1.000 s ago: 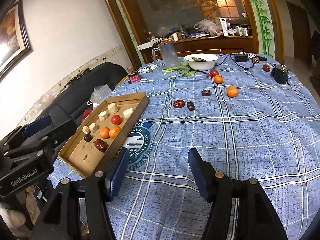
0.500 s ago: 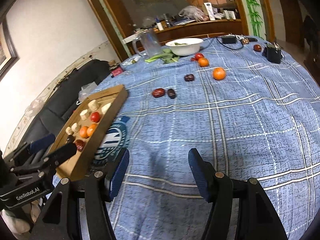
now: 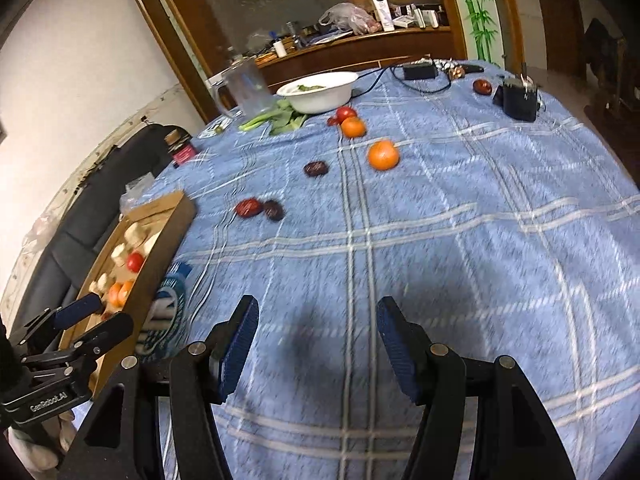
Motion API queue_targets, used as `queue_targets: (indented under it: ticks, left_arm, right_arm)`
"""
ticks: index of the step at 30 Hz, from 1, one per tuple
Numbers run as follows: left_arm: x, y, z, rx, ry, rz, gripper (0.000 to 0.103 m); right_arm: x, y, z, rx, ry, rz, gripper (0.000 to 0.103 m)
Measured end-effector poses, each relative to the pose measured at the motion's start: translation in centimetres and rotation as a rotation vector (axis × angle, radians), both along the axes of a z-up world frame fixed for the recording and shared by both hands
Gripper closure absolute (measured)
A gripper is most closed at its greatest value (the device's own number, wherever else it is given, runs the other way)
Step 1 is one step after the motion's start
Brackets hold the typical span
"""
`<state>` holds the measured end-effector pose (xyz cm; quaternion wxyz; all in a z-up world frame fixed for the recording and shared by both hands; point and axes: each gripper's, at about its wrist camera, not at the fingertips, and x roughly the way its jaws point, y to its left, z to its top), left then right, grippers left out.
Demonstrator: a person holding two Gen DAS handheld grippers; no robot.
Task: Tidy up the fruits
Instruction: 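Move both open tools back over the fruit on the table, then grasp a red date with the left tool while the right tool grasps an orange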
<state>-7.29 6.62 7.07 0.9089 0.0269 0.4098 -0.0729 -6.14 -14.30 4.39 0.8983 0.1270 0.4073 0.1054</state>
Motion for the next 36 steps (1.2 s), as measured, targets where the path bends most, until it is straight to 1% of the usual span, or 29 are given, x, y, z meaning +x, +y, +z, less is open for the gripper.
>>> queue_targets:
  ticks: [5, 7, 10, 11, 15, 17, 18, 20, 22, 24, 26, 30, 31, 33, 35, 36]
  left_arm:
    - [4.6, -1.7, -0.9, -0.053, 0.028, 0.009, 0.022]
    - [6.8, -2.2, -1.6, -0.079, 0.055, 0.026, 0.022]
    - [9.8, -2.5, -2.7, -0.135, 0.081, 0.055, 0.022]
    - [10.4, -2.5, -2.8, -0.152, 0.086, 0.068, 0.022]
    - [13.3, -1.1, -3.5, -0.258, 0.102, 0.133, 0.023]
    - [13.9, -0.4, -3.5, -0.295, 0.091, 0.136, 0.023]
    - [14.0, -0.1, -3.6, -0.301, 0.079, 0.134, 0.026]
    - [14.3, 0.2, -4.0, -0.296, 0.08, 0.127, 0.034]
    - [14.7, 0.1, -4.6, -0.302, 0.108, 0.103, 0.053]
    - [15.0, -0.2, -5.4, -0.298, 0.139, 0.076, 0.06]
    - [15.0, -0.8, -5.8, -0.271, 0.149, 0.054, 0.061]
    - [14.5, -1.3, -5.8, -0.217, 0.123, 0.043, 0.061]
    - [14.4, -1.4, -5.9, -0.209, 0.12, 0.04, 0.061]
    - [14.3, -1.6, -5.9, -0.187, 0.114, 0.032, 0.061]
    - [14.0, -1.9, -5.9, -0.167, 0.111, 0.021, 0.07]
    - [13.9, -1.9, -5.9, -0.169, 0.114, 0.01, 0.08]
  right_arm:
    - [3.6, -1.0, 0.8, -0.027, -0.018, -0.024, 0.037]
    - [5.4, -1.6, 0.8, -0.04, -0.022, -0.038, 0.038]
    - [8.3, -2.4, 0.2, -0.05, -0.004, -0.066, 0.038]
    - [9.3, -2.6, -0.1, -0.051, 0.003, -0.076, 0.038]
    - [13.1, -3.1, -1.5, -0.055, 0.026, -0.115, 0.038]
    - [14.3, -3.3, -2.1, -0.057, 0.038, -0.132, 0.038]
    - [14.9, -3.4, -2.6, -0.052, 0.045, -0.14, 0.038]
    - [15.6, -3.5, -3.1, -0.052, 0.053, -0.14, 0.038]
    - [16.1, -3.4, -3.3, -0.072, 0.045, -0.134, 0.038]
    - [16.5, -3.4, -3.3, -0.06, 0.042, -0.122, 0.038]
    - [16.9, -3.4, -3.3, -0.061, 0.039, -0.119, 0.038]
    - [17.1, -3.1, -3.4, -0.061, 0.035, -0.096, 0.039]
    - [17.1, -3.1, -3.4, -0.061, 0.035, -0.094, 0.045]
    - [17.1, -3.1, -3.5, -0.062, 0.036, -0.097, 0.05]
    - [17.0, -3.2, -3.5, -0.054, 0.036, -0.097, 0.055]
    - [17.0, -3.2, -3.5, -0.054, 0.037, -0.095, 0.06]
